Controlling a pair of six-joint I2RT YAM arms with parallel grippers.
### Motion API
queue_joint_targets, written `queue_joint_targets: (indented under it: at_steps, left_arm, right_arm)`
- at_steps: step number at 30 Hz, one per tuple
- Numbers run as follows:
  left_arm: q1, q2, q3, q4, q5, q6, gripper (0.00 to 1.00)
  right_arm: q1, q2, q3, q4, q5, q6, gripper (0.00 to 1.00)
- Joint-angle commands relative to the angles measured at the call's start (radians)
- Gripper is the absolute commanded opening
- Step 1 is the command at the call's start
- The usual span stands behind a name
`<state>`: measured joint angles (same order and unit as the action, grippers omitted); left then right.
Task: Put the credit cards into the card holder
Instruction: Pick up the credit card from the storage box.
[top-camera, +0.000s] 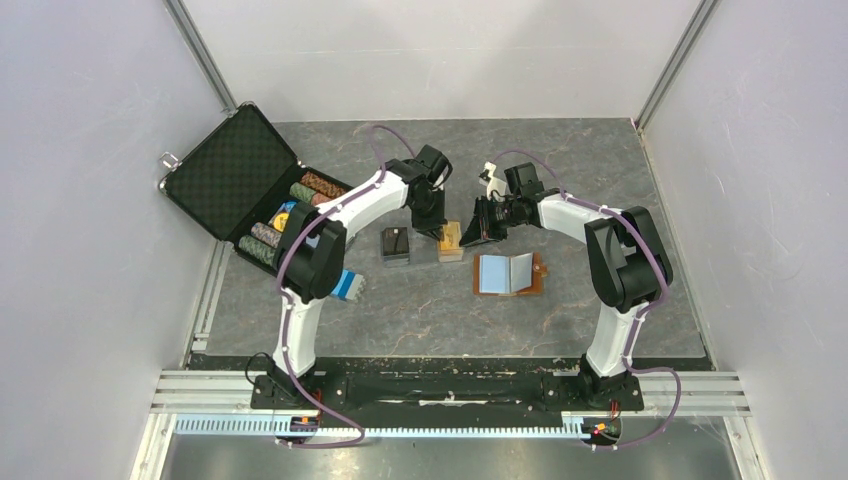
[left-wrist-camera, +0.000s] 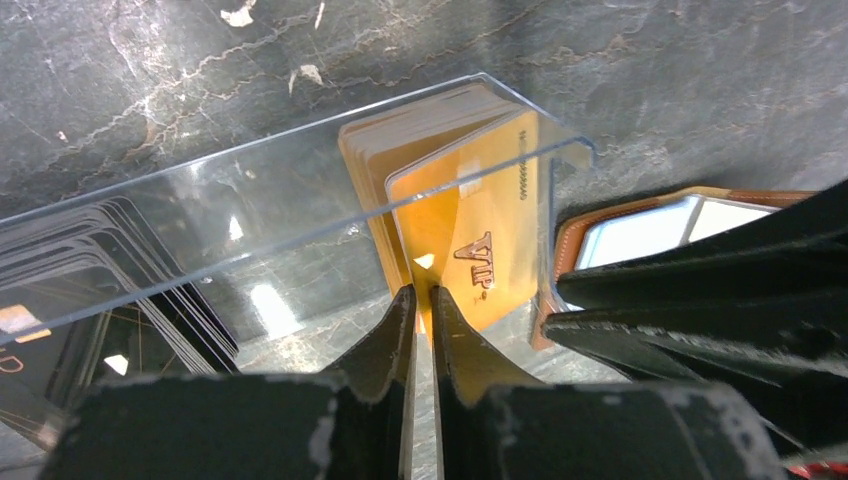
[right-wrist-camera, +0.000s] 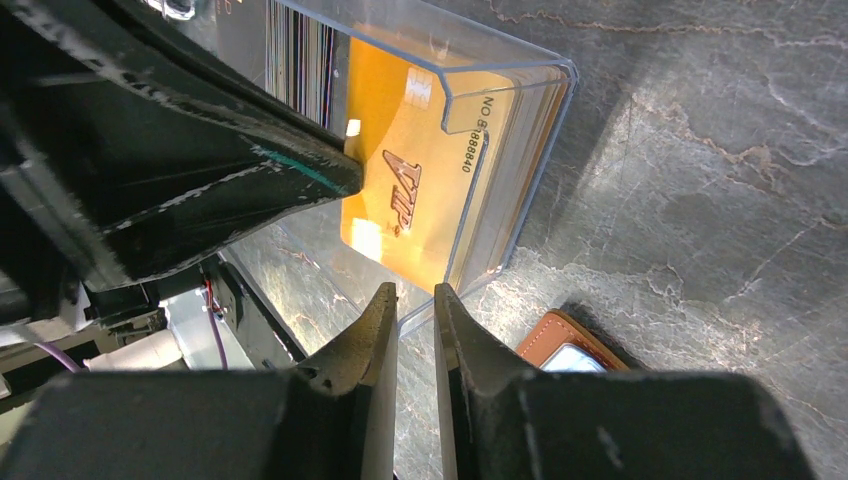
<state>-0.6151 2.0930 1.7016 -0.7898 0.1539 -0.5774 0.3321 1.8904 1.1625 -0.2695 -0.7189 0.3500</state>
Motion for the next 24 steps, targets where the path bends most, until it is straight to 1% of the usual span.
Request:
queue_joint_targets:
  at_steps: [1, 9, 14, 21, 24]
  left_arm:
    - [-0.034, 0.063, 0.083, -0.049, 0.014, 0.07, 0.14]
    - [-0.058, 0.101, 0.164, -0.14, -0.069, 0.131, 0.16]
    - [-0.067, 0.108, 0.191, -0.141, -0.046, 0.136, 0.12]
    - [-0.077, 0.085, 0.219, -0.126, -0.026, 0.129, 0.02]
    - [-0.077, 0.068, 0.21, -0.095, -0.004, 0.113, 0.02]
  right_arm:
    - [0.012, 0.002, -0.033, -0.029, 0.043, -0.025, 0.16]
    - [0.013, 0.004, -0.032, -0.03, 0.042, -0.025, 0.16]
    - [0.012, 0.006, -0.032, -0.031, 0.042, -0.024, 0.16]
    - [0.013, 0.007, -0.033, -0.031, 0.044, -0.024, 0.16]
    - [0.013, 0.007, -0.034, -0.032, 0.044, -0.025, 0.16]
